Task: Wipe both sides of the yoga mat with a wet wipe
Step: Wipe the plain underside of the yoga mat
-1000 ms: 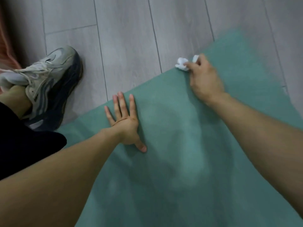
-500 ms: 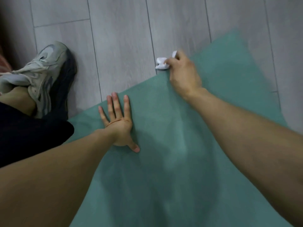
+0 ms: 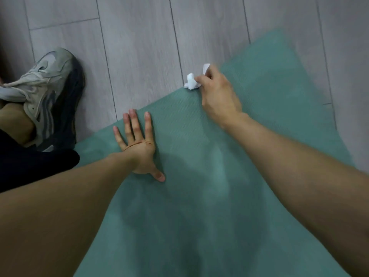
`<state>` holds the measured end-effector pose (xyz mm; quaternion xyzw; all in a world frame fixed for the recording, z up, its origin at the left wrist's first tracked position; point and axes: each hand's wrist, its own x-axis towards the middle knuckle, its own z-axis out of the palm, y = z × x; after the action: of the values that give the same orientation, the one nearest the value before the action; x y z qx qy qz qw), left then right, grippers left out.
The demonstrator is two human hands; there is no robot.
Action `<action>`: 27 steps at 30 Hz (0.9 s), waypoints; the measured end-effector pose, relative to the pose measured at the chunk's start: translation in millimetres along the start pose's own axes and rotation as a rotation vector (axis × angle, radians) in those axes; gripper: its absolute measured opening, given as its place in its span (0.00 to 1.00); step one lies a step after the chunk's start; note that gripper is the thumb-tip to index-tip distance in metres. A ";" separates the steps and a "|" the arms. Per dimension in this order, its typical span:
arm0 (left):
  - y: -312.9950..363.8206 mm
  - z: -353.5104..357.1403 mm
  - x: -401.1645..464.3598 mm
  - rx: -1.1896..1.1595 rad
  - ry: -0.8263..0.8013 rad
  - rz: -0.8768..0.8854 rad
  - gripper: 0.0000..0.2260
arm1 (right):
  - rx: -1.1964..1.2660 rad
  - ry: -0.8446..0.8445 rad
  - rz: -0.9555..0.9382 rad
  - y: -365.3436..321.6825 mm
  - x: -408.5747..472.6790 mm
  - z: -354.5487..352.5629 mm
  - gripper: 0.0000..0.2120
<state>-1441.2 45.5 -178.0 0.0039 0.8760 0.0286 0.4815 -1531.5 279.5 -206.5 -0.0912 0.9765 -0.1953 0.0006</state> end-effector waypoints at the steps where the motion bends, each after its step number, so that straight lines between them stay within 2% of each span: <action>1: -0.2 -0.2 -1.2 0.000 0.002 -0.003 0.89 | 0.019 -0.019 -0.028 -3.7 -24.8 2.8 0.07; 3: -1.1 0.8 -2.5 0.003 0.001 -0.003 0.89 | 0.090 -0.091 -0.090 -13.7 -102.0 5.4 0.08; 5: -0.9 0.2 -2.5 -0.004 0.004 -0.003 0.89 | 0.108 -0.211 -0.162 -21.8 -181.0 -2.9 0.05; 6: -1.0 -0.5 -2.1 -0.004 0.003 -0.001 0.89 | 0.109 -0.229 -0.169 -17.5 -196.0 -8.3 0.05; 8: -0.8 -0.3 -0.9 0.004 -0.001 0.000 0.89 | 0.104 -0.122 -0.069 -0.8 -161.3 -13.1 0.01; 10: -1.3 0.1 -0.3 -0.007 0.004 -0.005 0.89 | 0.085 0.064 0.094 11.6 -76.0 -14.5 0.05; 12: -2.0 3.0 0.7 0.000 -0.001 0.010 0.89 | 0.065 0.093 0.196 22.5 -2.1 -20.5 0.06; 14: -2.4 3.3 2.2 0.011 0.004 0.012 0.89 | -0.001 0.077 0.205 26.5 14.7 -17.4 0.07; 17: -2.4 2.8 1.1 0.020 0.015 0.000 0.89 | 0.076 0.055 0.131 3.6 -84.5 -8.4 0.07; 20: 1.8 2.2 -4.8 0.034 0.010 -0.022 0.89 | 0.116 -0.164 -0.021 -15.3 -230.5 -5.3 0.01; 22: 10.1 -1.1 -11.0 0.041 0.031 -0.075 0.89 | 0.116 -0.244 -0.073 -9.2 -259.0 -10.4 0.01; 23: 17.6 -0.4 -15.2 0.058 0.052 -0.074 0.87 | 0.101 -0.216 -0.054 -0.6 -240.6 -10.1 0.03; 25: 42.6 7.7 -21.0 0.085 0.062 0.011 0.85 | 0.056 -0.048 0.024 12.3 -159.6 -10.5 0.09; 27: 75.3 23.2 -23.9 0.011 0.033 0.034 0.87 | 0.017 0.078 0.096 21.5 -66.4 -15.6 0.08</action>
<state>-1410.4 121.0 -166.2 0.0209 0.8836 0.0319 0.4666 -1470.6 316.8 -202.6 -0.0363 0.9774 -0.2066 -0.0276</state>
